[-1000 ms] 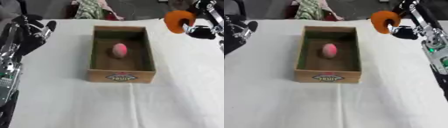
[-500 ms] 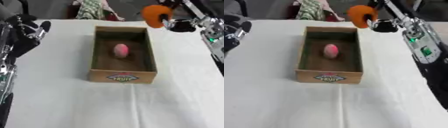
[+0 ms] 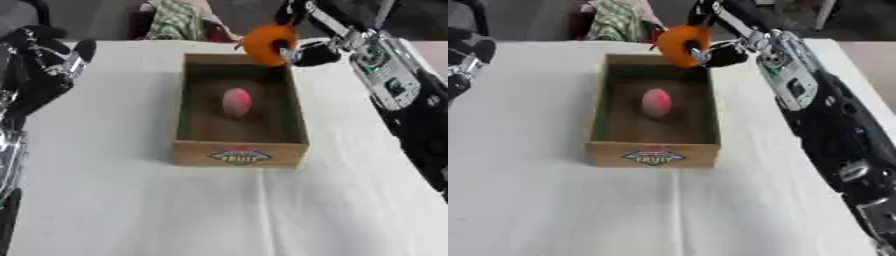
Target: Pick up objects on the table and place them in the box.
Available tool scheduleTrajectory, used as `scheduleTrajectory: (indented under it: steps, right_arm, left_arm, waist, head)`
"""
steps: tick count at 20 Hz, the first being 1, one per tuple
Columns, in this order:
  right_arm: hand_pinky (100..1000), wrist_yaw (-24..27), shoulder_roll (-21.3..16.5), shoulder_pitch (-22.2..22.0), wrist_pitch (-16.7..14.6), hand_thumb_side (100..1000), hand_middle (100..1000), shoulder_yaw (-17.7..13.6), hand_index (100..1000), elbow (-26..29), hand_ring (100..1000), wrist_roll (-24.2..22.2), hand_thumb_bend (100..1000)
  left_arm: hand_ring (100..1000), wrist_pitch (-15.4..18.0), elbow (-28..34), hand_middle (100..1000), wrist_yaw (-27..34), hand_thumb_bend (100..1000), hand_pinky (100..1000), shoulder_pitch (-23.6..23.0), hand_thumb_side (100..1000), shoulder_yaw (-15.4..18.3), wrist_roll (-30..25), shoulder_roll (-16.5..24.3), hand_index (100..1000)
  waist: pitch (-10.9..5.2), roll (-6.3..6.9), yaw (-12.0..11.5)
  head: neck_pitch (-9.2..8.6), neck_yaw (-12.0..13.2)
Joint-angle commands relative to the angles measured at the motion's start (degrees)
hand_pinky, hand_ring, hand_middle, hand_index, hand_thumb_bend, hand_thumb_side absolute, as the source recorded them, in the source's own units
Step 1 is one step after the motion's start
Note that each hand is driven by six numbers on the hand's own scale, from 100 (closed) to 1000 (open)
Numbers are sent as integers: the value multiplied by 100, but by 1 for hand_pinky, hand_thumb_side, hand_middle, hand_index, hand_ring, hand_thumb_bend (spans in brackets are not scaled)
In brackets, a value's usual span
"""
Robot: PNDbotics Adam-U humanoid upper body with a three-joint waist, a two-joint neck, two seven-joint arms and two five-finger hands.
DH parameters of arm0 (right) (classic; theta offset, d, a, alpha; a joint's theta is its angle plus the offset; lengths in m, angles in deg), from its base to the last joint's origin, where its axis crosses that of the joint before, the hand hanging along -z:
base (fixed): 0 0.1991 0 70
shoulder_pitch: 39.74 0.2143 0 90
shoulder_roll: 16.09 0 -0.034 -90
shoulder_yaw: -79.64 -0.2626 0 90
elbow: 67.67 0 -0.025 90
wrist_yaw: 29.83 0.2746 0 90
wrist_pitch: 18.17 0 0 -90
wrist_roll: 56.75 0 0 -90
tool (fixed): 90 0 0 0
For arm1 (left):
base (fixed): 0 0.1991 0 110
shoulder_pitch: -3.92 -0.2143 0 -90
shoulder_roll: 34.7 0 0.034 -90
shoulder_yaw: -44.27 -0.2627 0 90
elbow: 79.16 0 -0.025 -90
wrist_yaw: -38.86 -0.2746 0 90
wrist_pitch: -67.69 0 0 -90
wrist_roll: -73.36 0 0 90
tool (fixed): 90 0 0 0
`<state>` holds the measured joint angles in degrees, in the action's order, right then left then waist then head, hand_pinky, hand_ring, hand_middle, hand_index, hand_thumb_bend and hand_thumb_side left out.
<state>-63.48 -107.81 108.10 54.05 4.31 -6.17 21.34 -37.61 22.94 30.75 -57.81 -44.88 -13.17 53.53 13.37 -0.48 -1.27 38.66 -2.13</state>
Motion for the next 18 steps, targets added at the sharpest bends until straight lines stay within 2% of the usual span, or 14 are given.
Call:
scheduleTrajectory:
  steps: [1, 4, 5, 6, 7, 11, 14, 17, 18]
  right_arm:
    - [682, -152, 10, 48, -111, 100, 706, 37, 644, -85, 734, -173, 241]
    - [691, -247, 57, 0, -156, 100, 727, 68, 725, -119, 749, -386, 331]
    - [697, -269, 60, -11, -165, 211, 741, 70, 793, -100, 758, -431, 440]
    - [698, -292, 52, -28, -164, 248, 744, 65, 806, -59, 760, -448, 448]
    - [700, -314, 39, -44, -148, 337, 750, 51, 840, -11, 763, -437, 466]
    - [706, -372, -67, -123, -10, 456, 766, -45, 882, 260, 772, -222, 490]
    - [712, -224, -259, -286, 113, 446, 779, -210, 885, 592, 781, 13, 483]
    - [716, 29, -516, -540, 254, 270, 788, -422, 872, 959, 790, 213, 443]
    - [717, 114, -614, -664, 317, 255, 791, -542, 869, 1094, 795, 293, 428]
  left_arm:
    - [485, -11, 127, 511, 14, 537, 573, 73, 401, 22, 20, 51, 692]
    - [485, -13, 136, 511, 17, 537, 572, 55, 401, 26, 18, 49, 692]
    - [484, -15, 139, 511, 18, 538, 572, 45, 401, 31, 21, 47, 692]
    - [484, -17, 141, 511, 19, 538, 572, 32, 400, 36, 25, 48, 692]
    - [484, -19, 144, 510, 20, 539, 572, 22, 400, 39, 28, 51, 692]
    - [484, -25, 155, 509, 19, 538, 573, -1, 400, 69, 62, 51, 692]
    - [484, -31, 160, 508, 12, 538, 573, -38, 399, 106, 99, 74, 691]
    - [483, -49, 148, 506, 4, 540, 571, -120, 396, 187, 176, 103, 690]
    - [483, -57, 141, 506, 3, 540, 571, -153, 395, 217, 209, 121, 690]
  waist:
    - [-94, 10, 8]
    - [-97, 6, 17]
    - [-98, 8, 19]
    - [-100, 8, 25]
    - [-102, 6, 34]
    - [-108, 2, 70]
    - [-115, 4, 105]
    - [-117, 6, 142]
    - [-117, 1, 156]
  head:
    - [-61, 4]
    - [-77, 7]
    - [-77, 17]
    - [-74, 27]
    - [-72, 28]
    - [-68, 64]
    - [-78, 99]
    - [-76, 155]
    - [-77, 162]
